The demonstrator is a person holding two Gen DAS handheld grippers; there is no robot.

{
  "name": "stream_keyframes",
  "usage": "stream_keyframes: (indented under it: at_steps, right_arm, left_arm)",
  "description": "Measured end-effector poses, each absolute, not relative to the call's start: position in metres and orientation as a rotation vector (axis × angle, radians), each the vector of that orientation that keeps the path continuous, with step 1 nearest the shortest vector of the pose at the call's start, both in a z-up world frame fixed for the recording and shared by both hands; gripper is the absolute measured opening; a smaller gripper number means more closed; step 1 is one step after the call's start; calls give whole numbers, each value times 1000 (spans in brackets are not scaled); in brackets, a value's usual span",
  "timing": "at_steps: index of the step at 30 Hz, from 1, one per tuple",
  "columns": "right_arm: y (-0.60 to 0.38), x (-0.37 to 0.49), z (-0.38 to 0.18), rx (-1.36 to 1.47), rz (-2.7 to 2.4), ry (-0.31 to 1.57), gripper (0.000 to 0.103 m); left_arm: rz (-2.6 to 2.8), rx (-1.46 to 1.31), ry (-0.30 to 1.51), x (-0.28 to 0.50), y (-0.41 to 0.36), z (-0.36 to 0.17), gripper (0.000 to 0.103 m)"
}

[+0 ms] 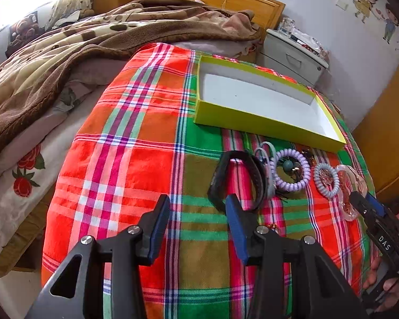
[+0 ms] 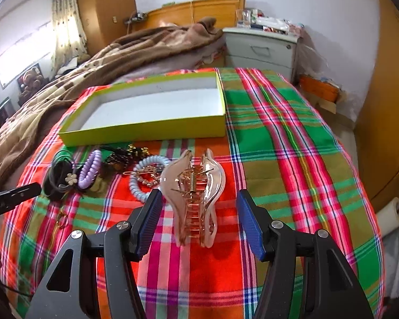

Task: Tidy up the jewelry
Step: 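Grasp the rose-gold claw clip with the right gripper while the left gripper grasps the black band, then carry the claw clip and black band into the lime-green box with both grippers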

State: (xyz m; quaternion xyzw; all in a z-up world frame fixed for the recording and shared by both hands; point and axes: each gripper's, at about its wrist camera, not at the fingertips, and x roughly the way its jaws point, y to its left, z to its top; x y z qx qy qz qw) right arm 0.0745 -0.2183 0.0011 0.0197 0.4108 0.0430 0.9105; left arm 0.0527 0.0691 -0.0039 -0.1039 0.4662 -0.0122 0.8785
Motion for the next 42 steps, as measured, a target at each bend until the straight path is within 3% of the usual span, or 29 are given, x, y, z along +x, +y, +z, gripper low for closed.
stream_keyframes:
  at_steps: [4, 5, 7, 13, 27, 38, 42]
  right_arm:
    - [-220, 77, -2, 50, 89, 858, 57]
    - [-221, 78, -2, 51, 92, 860, 53]
    - [-220, 77, -2, 49, 100, 859, 36]
    - [-221, 75, 2, 60, 100, 838, 27]
    - [-231, 70, 22, 120, 101, 758, 26]
    - [-233, 71, 21, 143, 116, 759, 26]
    - [-232, 73, 20, 145, 127, 761, 26]
  left_arm:
    - [-25, -209, 983, 57, 70, -7, 45]
    - [-23, -209, 987, 58, 71, -8, 46]
    - [-26, -220, 986, 60, 72, -9, 46]
    - [-25, -229, 985, 63, 74, -7, 46]
    - [-98, -216, 1016, 81, 64, -7, 45]
    - [-45, -53, 1029, 87, 46, -13, 45]
    - [-43, -70, 1026, 87, 47, -13, 38]
